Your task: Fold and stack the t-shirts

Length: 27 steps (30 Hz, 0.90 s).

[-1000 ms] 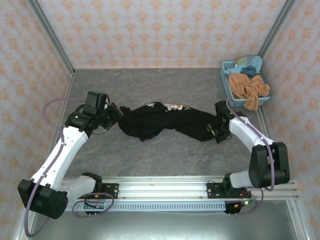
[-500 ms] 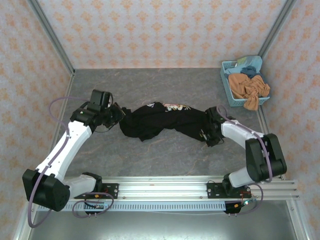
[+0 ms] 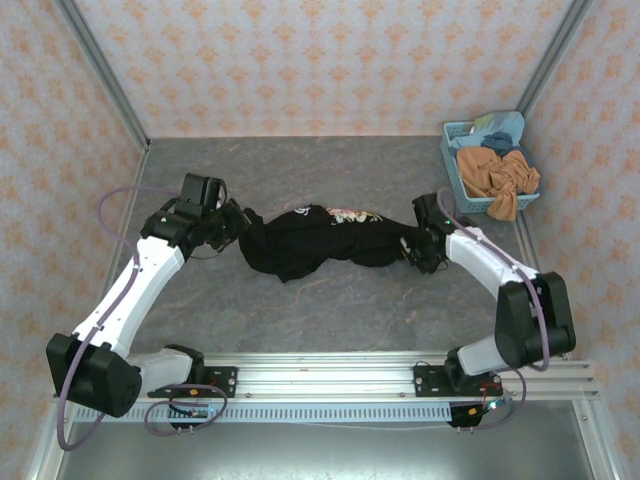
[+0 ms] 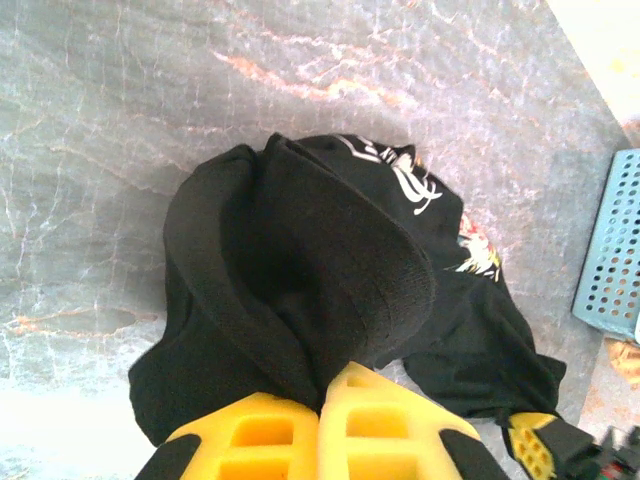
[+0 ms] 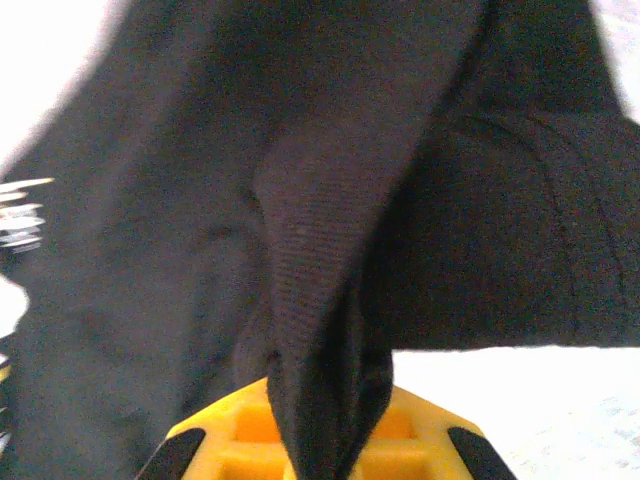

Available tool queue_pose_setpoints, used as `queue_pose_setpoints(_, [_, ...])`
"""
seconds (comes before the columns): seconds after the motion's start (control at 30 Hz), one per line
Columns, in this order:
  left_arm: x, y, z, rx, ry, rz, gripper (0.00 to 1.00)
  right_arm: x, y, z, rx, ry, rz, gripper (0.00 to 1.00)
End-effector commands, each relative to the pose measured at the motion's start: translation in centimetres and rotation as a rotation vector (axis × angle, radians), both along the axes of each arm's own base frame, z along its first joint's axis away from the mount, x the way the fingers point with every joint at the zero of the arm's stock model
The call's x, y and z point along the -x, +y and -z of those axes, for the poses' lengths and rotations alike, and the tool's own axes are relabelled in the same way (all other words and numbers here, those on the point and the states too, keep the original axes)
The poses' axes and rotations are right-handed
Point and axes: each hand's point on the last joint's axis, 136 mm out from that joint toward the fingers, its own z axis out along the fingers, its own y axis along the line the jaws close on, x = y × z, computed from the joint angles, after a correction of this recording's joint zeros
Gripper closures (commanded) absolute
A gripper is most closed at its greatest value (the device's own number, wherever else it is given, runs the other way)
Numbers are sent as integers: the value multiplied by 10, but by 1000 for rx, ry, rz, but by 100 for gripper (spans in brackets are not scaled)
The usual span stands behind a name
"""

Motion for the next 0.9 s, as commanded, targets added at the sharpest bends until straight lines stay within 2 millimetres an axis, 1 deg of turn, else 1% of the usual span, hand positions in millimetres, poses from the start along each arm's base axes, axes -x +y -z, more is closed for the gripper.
queue_pose_setpoints(0.0, [-13,7,-23,-38,-77,-32,100,-2,-2,-44,27,-75,-40,100])
queue_pose_setpoints(0.1, [-19,11,-35,-49,-107,-54,100,-7,-3,-76,33,-138,-51,100])
queue_pose_setpoints(0.23, [-24,18,-61,-72,-171,-87,100,-18,-6,-121,54,-257,-70,100])
queue_pose_setpoints(0.27, [-26,19,-66,-74,-183,-92,100,-20,-6,-129,55,-275,-76,100])
queue_pose_setpoints(0.33, [-29,19,-79,-74,-209,-92,100,-23,-3,-140,47,-291,-94,100])
queue_pose_setpoints(0.47, [-27,22,-95,-82,-240,-102,100,-20,-4,-147,40,-304,-96,100])
queue_pose_setpoints(0.53, [-22,29,-107,-98,-267,-125,100,-18,-10,-160,55,-356,-86,100])
queue_pose_setpoints(0.6, [-16,36,-125,-115,-311,-146,100,-20,-14,-178,76,-430,-85,100])
queue_pose_setpoints(0.63, [-14,39,-135,-123,-336,-157,100,-19,-17,-193,82,-490,-82,100])
queue_pose_setpoints(0.73, [-5,52,-176,-141,-439,-205,100,-21,-26,-237,116,-654,-75,100])
queue_pose_setpoints(0.87, [10,66,-239,-137,-621,-265,100,-11,-40,-318,185,-932,-63,100])
